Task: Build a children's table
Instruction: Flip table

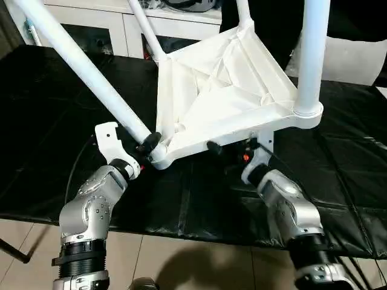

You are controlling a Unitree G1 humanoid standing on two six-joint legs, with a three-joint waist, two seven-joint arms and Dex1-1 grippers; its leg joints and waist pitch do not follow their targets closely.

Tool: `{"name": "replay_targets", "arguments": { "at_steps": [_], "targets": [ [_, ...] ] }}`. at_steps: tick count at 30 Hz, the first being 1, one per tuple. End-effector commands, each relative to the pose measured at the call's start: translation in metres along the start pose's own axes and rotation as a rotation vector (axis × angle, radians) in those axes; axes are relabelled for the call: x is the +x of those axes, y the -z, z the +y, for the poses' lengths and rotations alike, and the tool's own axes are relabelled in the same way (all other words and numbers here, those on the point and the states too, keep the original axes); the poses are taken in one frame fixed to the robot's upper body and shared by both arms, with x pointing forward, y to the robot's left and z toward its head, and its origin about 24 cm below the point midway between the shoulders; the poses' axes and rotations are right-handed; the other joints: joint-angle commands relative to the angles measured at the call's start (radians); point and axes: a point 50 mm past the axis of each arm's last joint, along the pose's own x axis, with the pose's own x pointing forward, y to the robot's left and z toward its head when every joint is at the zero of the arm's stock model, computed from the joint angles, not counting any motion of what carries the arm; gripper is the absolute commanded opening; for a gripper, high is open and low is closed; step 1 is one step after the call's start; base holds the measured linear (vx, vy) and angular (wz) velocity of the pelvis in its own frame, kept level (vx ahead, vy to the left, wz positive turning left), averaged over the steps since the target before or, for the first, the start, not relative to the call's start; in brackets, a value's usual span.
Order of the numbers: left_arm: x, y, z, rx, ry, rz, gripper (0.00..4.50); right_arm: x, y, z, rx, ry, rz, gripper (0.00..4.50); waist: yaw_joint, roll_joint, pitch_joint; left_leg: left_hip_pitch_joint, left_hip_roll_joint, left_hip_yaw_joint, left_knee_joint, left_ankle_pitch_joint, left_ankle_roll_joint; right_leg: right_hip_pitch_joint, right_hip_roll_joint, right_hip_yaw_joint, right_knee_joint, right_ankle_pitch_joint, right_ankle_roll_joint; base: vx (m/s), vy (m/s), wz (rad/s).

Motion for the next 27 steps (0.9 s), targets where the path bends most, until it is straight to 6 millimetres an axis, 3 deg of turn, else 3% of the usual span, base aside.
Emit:
{"name": "replay_targets", "arguments": {
  "at_steps": [1, 3, 4, 6, 11, 27],
  "targets": [
    [0.004, 0.032, -0.019, -0.137, 0.131, 0.136, 2.06, 0.003, -0.013, -0.006, 0.019, 0.053, -0.074, 4.50, -0.006, 0.003, -0.055, 0.010, 0.034, -0.012, -0.069, -0.217, -0.022, 0.029, -0.084, 0.054, -0.077, -0.179, -0.111, 0.000, 0.000, 0.00],
    [0.004, 0.033, -0.022, -0.139, 0.154, 0.148, 2.06, 0.008, -0.015, -0.008, 0.065, 0.069, -0.104, 4.50, -0.006, 0.002, -0.056, 0.010, 0.033, -0.010, -0.068, -0.207, -0.021, 0.030, -0.083, 0.054, -0.075, -0.154, -0.115, 0.000, 0.000, 0.00],
    [0.004, 0.035, -0.026, -0.138, 0.175, 0.160, 2.06, 0.011, -0.018, -0.008, 0.115, 0.077, -0.132, 4.50, -0.006, 0.007, -0.058, 0.011, 0.032, -0.011, -0.067, -0.207, -0.021, 0.030, -0.084, 0.054, -0.072, -0.145, -0.118, 0.000, 0.000, 0.00],
    [0.004, 0.036, -0.029, -0.129, 0.200, 0.177, 2.06, 0.017, -0.021, -0.008, 0.182, 0.087, -0.168, 4.50, -0.009, 0.005, -0.059, 0.011, 0.031, -0.010, -0.066, -0.204, -0.015, 0.030, -0.083, 0.054, -0.071, -0.138, -0.124, 0.000, 0.000, 0.00],
    [0.003, 0.041, -0.030, -0.063, 0.212, 0.220, 2.06, 0.027, -0.028, -0.008, 0.372, 0.062, -0.247, 4.50, -0.005, 0.001, -0.063, 0.003, 0.031, -0.006, -0.058, -0.119, 0.013, 0.033, -0.078, 0.052, -0.054, 0.008, -0.148, 0.000, 0.000, 0.00],
    [0.000, 0.044, -0.025, 0.068, 0.217, 0.267, 2.06, 0.039, -0.034, -0.006, 0.540, -0.014, -0.277, 2.98, -0.010, 0.002, -0.065, 0.003, 0.031, -0.003, -0.056, -0.111, 0.018, 0.036, -0.082, 0.051, -0.054, -0.024, -0.167, 0.000, 0.000, 0.00]
  ]
}}
